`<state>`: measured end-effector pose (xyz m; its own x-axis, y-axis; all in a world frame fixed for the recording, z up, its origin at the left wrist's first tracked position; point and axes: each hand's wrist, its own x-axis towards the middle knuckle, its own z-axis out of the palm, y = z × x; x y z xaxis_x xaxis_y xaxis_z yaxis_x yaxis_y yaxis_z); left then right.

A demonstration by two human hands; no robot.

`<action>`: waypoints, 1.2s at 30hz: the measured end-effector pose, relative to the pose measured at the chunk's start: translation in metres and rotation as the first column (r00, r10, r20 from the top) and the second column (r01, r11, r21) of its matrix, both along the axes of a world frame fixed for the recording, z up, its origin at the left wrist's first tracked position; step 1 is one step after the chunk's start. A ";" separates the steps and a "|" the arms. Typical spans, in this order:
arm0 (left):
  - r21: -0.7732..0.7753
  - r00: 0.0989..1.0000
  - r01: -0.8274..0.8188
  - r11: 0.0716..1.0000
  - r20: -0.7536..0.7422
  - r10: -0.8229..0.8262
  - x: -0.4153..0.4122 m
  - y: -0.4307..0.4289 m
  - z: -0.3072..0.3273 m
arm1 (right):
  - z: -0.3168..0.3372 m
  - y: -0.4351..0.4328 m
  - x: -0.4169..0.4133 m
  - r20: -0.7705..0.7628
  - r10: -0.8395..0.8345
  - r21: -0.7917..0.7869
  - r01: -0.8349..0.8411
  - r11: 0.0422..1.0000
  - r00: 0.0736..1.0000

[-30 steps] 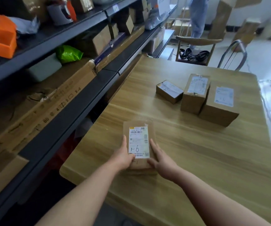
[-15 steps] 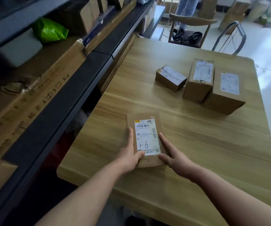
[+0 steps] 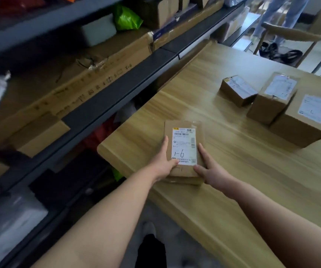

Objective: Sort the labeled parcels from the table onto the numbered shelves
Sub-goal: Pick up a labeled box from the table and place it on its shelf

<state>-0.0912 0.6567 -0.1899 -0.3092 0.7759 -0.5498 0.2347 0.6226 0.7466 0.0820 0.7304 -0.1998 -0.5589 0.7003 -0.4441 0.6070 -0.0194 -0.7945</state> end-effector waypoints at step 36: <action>0.321 -0.415 -0.882 -0.346 -0.181 0.892 0.244 -0.811 0.170 | 0.165 -0.735 -0.049 -0.119 0.961 0.405 -0.896 -0.182 -0.249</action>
<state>0.1532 -0.1543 -0.0197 -0.6787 -0.7048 -0.2064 -0.4794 0.2124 0.8515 0.0330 -0.0047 -0.0351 -0.6512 -0.7571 -0.0526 -0.4261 0.4221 -0.8002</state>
